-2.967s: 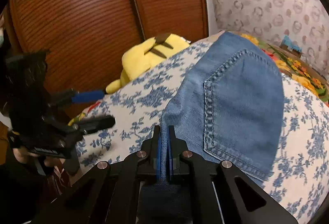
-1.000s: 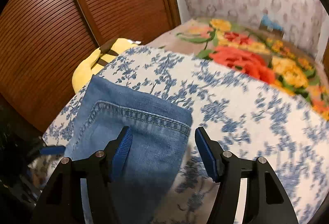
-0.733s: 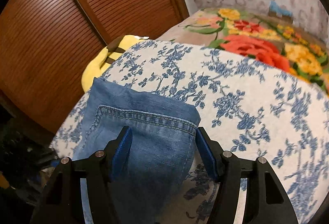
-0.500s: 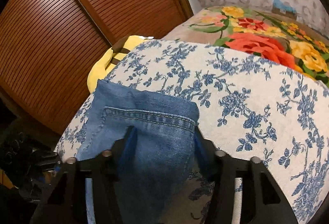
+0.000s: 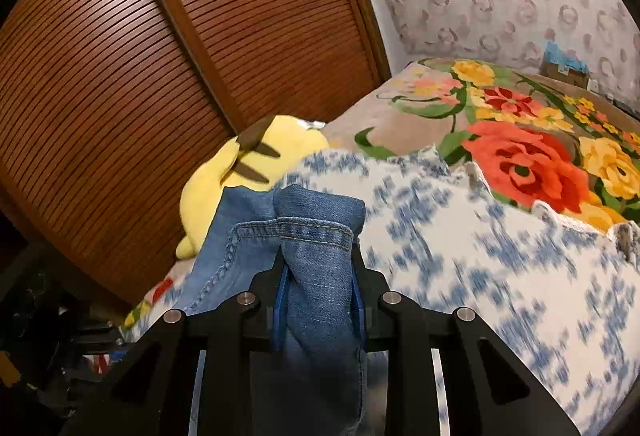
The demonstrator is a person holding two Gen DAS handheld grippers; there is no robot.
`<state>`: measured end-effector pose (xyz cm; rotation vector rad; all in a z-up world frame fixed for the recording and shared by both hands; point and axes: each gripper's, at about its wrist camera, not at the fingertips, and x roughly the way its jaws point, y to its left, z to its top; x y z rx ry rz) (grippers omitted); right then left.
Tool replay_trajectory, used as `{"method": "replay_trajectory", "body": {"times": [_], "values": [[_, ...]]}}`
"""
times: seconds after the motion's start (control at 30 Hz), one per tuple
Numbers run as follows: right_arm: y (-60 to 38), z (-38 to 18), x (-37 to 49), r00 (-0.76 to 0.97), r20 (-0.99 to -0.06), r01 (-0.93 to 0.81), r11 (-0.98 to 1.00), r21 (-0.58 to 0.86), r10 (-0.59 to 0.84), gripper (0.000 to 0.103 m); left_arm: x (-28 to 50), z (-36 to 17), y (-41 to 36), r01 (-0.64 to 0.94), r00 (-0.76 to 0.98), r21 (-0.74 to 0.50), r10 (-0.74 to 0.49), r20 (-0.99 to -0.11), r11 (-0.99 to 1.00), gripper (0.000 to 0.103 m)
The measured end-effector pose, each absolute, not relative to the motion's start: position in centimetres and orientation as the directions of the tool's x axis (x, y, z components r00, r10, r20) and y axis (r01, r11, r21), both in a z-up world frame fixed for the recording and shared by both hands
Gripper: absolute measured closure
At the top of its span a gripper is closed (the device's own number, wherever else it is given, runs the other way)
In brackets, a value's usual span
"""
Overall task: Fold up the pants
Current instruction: 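Grasp the folded jeans end with the left tool and lift it, then carry the folded jeans with the left tool beside the yellow plush toy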
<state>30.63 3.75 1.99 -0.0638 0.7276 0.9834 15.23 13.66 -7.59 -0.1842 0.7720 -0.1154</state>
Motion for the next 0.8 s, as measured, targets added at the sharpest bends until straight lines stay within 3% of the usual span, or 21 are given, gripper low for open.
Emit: {"method": "replay_trajectory", "body": {"times": [0.53,0.8], "values": [[13.6,0.1,37.1,0.497,-0.538,-0.623,0.712,0.324,0.68,0.077,24.4,-6.7,22.9,0.004,0.722,-0.024,-0.02,-0.691,1.0,0.098],[14.4,-1.6,39.6,0.535,-0.596,-0.575,0.775,0.263,0.599,0.071,27.3,-7.4,23.6,0.019,0.71,-0.029,-0.035,-0.704,0.999,0.098]]}}
